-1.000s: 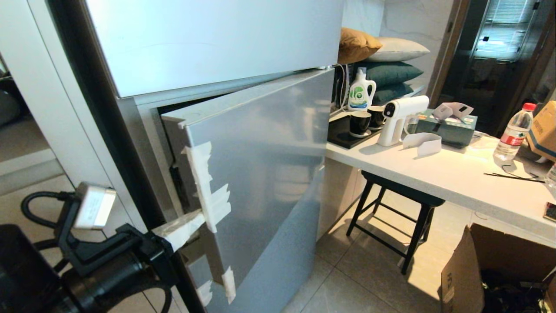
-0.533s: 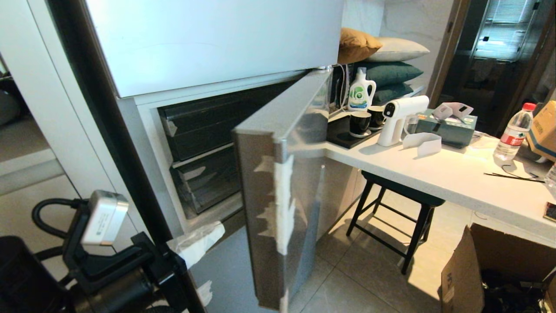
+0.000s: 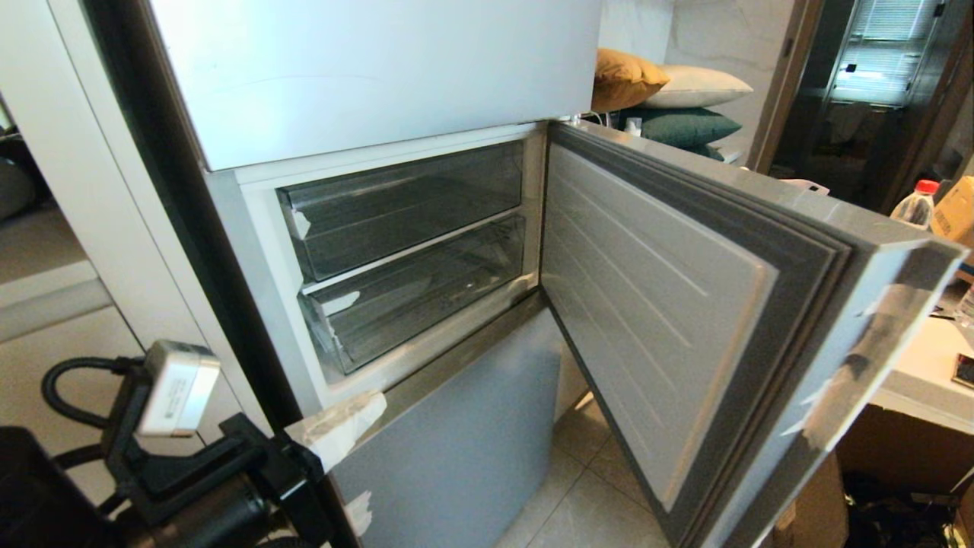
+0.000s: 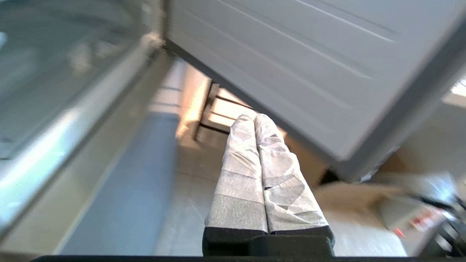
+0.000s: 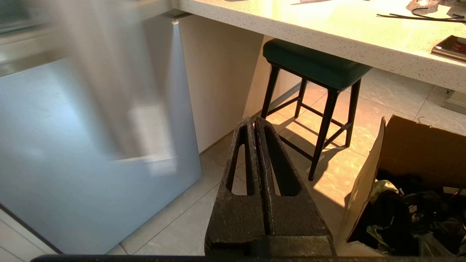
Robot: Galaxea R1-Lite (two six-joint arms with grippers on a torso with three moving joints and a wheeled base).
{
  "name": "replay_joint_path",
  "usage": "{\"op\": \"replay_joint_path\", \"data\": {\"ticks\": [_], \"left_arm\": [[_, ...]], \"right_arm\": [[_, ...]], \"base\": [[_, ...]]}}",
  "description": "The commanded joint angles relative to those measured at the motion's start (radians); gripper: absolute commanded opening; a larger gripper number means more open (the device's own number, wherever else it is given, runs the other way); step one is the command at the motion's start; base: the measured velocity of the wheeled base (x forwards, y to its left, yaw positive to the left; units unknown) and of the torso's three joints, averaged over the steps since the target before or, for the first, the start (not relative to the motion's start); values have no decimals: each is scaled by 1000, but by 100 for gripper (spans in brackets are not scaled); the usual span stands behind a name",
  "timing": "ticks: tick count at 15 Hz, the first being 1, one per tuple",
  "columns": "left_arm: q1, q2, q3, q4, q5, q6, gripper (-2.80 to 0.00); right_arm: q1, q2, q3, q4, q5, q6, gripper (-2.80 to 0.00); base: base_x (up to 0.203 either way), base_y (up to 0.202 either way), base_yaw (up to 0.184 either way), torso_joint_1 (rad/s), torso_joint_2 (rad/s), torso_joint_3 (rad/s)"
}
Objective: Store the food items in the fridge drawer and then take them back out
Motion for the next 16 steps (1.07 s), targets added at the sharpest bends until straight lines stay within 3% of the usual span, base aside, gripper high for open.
{"op": "replay_joint_path", "data": {"ticks": [1,3,5,10,13,16], "left_arm": [[13,-44,-6,-7,61,14,-280],[49,-79,-14,-4,122,37,-280],[145,-124,-16,0,155,56,-280],[532,-323,-6,52,167,72,-280],[676,-513,-9,208,183,73,-280],[777,-682,-54,452,191,84,-280]], "right_arm": [[0,1,0,0,0,0,-280],[0,1,0,0,0,0,-280],[0,1,0,0,0,-1,-280],[0,1,0,0,0,-4,-280],[0,1,0,0,0,-4,-280],[0,1,0,0,0,-4,-280]], "base": [[0,0,0,0,0,0],[0,0,0,0,0,0],[0,0,0,0,0,0],[0,0,0,0,0,0],[0,0,0,0,0,0],[0,0,0,0,0,0]]}}
